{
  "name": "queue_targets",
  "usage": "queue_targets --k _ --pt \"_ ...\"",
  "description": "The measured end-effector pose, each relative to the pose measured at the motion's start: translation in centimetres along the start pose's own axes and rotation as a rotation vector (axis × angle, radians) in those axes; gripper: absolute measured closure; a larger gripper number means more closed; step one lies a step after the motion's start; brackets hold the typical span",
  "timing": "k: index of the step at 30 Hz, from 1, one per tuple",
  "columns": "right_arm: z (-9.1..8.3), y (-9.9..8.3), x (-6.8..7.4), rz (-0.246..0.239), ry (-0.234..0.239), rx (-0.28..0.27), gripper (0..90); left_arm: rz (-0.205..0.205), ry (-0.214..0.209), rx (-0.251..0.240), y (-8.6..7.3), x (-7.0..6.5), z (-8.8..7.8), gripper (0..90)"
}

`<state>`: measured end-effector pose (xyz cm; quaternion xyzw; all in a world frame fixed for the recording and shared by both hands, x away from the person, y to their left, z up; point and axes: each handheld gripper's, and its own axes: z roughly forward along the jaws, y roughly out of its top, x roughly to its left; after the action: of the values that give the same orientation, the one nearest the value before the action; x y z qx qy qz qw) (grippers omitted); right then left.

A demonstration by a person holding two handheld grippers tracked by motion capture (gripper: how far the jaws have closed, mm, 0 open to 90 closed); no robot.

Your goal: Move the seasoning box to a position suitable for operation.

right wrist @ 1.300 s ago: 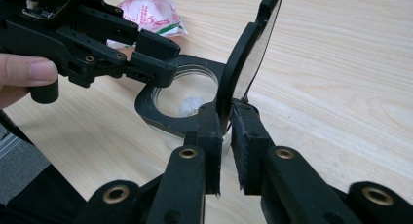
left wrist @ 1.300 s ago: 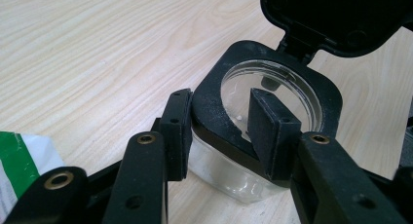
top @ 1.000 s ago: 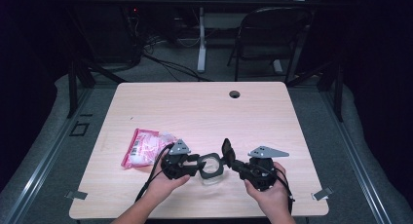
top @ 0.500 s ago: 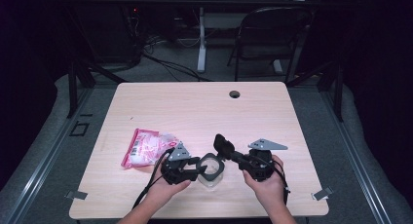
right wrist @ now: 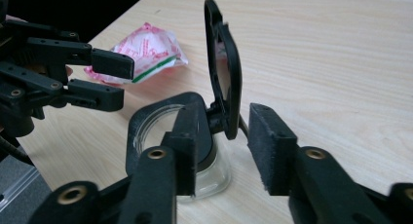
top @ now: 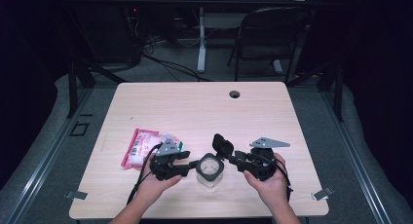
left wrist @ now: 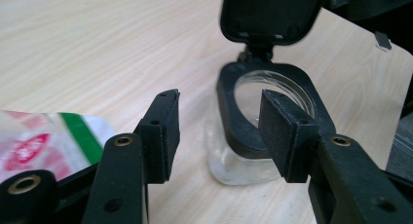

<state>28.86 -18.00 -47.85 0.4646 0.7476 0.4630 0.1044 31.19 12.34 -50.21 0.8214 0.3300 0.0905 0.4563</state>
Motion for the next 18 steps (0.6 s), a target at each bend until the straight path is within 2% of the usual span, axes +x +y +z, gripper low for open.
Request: queue_targets --k 2,3,5,6,8,11,13,16,18 --pt "-0.5 0.3 0.1 0.000 0.009 0.002 59.4 0.014 0.014 -0.002 0.3 0.4 -0.6 46.8" --pt "-0.7 0.4 0.2 -0.006 0.011 0.005 58.7 0.012 0.007 0.003 0.4 0.6 -0.8 45.2" --pt "-1.1 0.6 0.3 -0.034 -0.007 -0.002 57.7 0.024 0.029 -0.010 0.5 1.1 -1.4 45.3" --pt "-1.3 0.8 0.4 -0.055 -0.006 0.003 57.9 0.020 0.034 -0.012 0.6 1.5 -1.6 44.8" --pt "-1.7 1.0 0.5 -0.090 -0.013 0.016 58.1 -0.013 0.018 -0.024 0.6 2.1 -2.2 45.2" --pt "-2.2 1.3 0.6 -0.098 -0.007 0.014 58.2 -0.034 0.034 -0.011 0.3 3.0 -3.0 45.1" --pt "-2.5 1.5 0.7 -0.107 -0.006 -0.004 57.4 -0.048 0.076 -0.007 0.1 3.5 -3.6 42.6" --pt "-3.0 2.1 0.7 -0.126 -0.022 -0.025 55.0 -0.065 0.076 -0.009 -0.3 4.4 -4.4 42.4" --pt "-3.2 2.4 0.6 -0.115 -0.024 -0.046 53.0 -0.059 0.065 -0.004 -0.7 4.8 -4.8 43.2"
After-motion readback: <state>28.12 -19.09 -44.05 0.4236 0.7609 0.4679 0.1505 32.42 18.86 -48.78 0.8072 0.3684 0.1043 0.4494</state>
